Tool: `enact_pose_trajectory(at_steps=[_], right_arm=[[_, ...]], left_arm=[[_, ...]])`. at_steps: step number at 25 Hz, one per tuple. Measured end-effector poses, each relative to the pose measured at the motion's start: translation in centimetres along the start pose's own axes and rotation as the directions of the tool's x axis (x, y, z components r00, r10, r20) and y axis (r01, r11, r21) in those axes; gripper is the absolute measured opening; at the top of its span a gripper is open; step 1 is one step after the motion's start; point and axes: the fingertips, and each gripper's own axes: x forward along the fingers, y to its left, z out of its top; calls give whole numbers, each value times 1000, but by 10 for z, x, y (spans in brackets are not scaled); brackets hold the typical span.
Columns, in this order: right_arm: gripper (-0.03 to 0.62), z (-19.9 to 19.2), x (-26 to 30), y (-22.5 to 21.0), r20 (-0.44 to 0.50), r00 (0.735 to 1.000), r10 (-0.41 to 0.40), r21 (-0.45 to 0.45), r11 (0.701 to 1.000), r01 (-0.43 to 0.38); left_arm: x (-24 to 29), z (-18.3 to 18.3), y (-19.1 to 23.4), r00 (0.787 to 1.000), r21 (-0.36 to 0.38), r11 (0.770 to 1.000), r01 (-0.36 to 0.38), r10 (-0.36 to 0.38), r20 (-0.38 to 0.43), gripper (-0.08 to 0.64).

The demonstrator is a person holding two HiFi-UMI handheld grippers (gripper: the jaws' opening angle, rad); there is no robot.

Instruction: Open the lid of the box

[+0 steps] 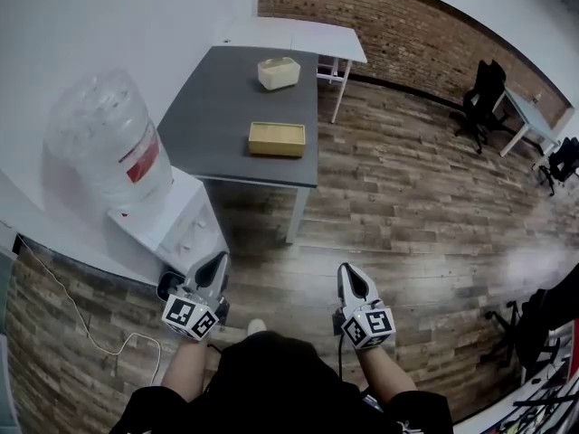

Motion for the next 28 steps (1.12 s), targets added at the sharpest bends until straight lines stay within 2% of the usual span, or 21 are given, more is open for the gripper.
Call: enact_pose_trajectory(at_steps=[7,12,19,24,28], right_arm=[[3,4,38,-2,-3,999,-51,-7,999,51],[3,1,52,6,-15,998,-66,-7,998,66],[3,-7,66,-6,-46,995,-94,-12,996,93],[3,-7,94,-35,-52,995,-86,6,996,86],[3,-4,140,-55,-64,997,-31,-5,1000,31]], left_arm=[[21,-2,42,999,-30,999,26,-26,-18,0],[33,1,57,998,-27,998,54,-55,-26,0],[48,-13,73,997,-51,998,47,-50,-55,0],[73,-15,81,998,-39,999,22,-24,-52,0],[97,-12,96,999,-12,1000,-21,21,-40,0]])
